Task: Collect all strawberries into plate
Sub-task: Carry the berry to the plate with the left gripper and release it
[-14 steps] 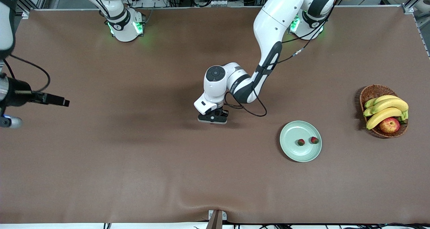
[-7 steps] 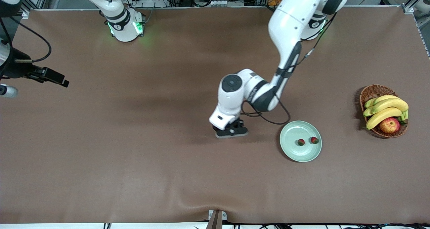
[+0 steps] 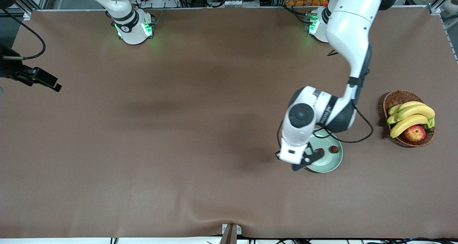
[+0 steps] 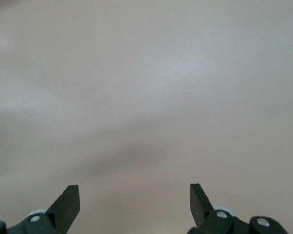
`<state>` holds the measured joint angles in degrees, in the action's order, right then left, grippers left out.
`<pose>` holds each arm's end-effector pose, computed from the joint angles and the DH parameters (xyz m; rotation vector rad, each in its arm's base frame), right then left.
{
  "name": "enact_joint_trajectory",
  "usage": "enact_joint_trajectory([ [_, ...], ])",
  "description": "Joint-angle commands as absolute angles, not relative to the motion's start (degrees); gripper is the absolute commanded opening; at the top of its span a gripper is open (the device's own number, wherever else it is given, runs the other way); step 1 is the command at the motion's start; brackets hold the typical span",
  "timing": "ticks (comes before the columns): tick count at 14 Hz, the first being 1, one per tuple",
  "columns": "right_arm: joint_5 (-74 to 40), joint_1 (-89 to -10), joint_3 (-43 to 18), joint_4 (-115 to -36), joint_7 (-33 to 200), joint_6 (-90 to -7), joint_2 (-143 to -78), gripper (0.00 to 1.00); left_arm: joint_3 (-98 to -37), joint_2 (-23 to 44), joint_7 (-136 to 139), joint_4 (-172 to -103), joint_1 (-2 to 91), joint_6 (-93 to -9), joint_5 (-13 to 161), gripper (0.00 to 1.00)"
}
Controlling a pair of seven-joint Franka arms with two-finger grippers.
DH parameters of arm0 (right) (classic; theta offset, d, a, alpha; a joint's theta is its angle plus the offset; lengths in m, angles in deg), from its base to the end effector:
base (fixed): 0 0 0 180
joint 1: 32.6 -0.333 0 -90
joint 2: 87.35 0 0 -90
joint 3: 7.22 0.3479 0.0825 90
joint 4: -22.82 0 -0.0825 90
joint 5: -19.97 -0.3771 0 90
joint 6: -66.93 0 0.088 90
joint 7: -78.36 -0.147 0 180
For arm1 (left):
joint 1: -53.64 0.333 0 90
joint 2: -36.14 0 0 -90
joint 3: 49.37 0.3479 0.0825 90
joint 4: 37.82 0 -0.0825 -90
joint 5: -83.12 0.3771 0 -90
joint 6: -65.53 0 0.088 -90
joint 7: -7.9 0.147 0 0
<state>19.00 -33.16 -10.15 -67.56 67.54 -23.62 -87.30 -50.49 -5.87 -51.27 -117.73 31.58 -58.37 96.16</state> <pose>0.5480 -0.0202 0.6147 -3.1037 0.3590 -0.0040 0.6987 -0.2781 0.2645 -2.9253 -0.7617 -0.2173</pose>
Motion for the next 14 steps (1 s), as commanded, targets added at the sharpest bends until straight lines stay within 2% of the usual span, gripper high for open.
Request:
enact_joint_trajectory([
  [1,21.0,-32.2,-9.2,-61.1,67.8,-20.3,-91.2,1.00,-51.2,-4.7,-53.5,-120.9,34.7,-56.0,97.2,0.00],
  [5,20.0,-32.1,-9.3,-60.0,67.8,-19.5,-91.0,1.00,-51.2,-6.3,-52.8,-124.3,35.7,-55.9,97.4,0.00],
  [6,20.0,-32.1,-9.3,-59.9,67.8,-19.6,-91.1,1.00,-51.2,-6.4,-52.7,-124.4,35.5,-55.9,97.3,0.06],
  [7,20.1,-32.1,-9.3,-59.9,67.8,-19.6,-91.1,1.00,-51.3,-6.8,-52.7,-124.4,35.5,-55.9,97.3,0.43],
  [8,20.0,-32.1,-9.3,-59.9,67.8,-19.6,-91.1,1.00,-51.2,-7.1,-52.4,-124.3,35.4,-56.1,97.4,0.99],
  [14,20.1,-32.2,-9.3,-59.9,67.3,-19.5,-91.0,1.00,-51.5,-5.3,-50.7,-123.7,35.8,-56.5,97.8,1.00],
])
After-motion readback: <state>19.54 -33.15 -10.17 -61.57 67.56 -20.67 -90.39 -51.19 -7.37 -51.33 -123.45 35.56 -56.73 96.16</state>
